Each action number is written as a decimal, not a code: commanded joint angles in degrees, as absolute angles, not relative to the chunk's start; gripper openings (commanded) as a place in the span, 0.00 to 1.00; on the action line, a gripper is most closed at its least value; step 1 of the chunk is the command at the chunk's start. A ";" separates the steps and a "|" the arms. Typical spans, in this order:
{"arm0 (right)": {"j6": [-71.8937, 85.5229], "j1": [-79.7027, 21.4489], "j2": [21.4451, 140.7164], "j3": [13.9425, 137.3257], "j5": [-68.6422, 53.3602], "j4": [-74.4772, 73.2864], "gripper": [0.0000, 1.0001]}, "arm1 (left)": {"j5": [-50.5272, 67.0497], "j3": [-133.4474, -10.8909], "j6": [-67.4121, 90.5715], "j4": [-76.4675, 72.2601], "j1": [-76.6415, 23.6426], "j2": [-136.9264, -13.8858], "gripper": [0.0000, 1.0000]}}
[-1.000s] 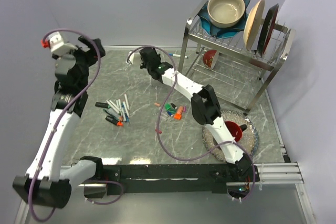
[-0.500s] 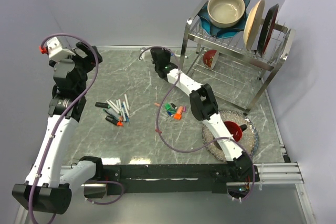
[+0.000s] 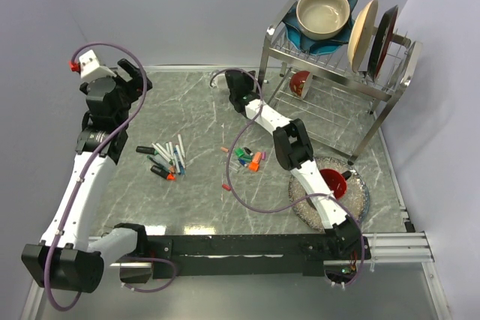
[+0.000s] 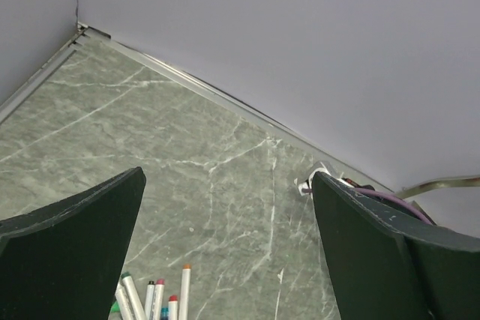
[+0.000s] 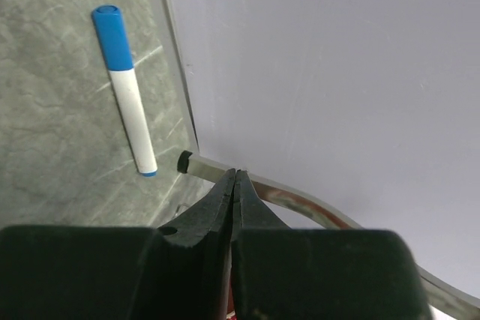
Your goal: Open the pen caps
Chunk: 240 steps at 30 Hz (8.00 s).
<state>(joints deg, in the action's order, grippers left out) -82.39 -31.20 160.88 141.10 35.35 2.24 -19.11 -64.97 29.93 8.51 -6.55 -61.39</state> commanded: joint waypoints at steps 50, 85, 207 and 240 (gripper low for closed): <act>-56.26 -25.40 151.53 142.73 15.39 -6.23 0.17 | -3.60 -61.79 22.67 10.02 -5.27 -55.81 0.99; -55.72 -36.38 124.38 120.85 -15.28 -32.42 0.36 | 0.95 -77.24 33.39 13.44 -1.76 -61.16 0.99; -28.83 -35.33 75.67 66.36 -34.37 -35.16 1.00 | -16.70 -66.45 72.95 40.17 6.42 -98.17 0.68; -29.88 -34.89 76.11 66.27 -35.24 -36.03 1.00 | -19.77 -67.24 78.48 41.48 6.59 -103.54 0.45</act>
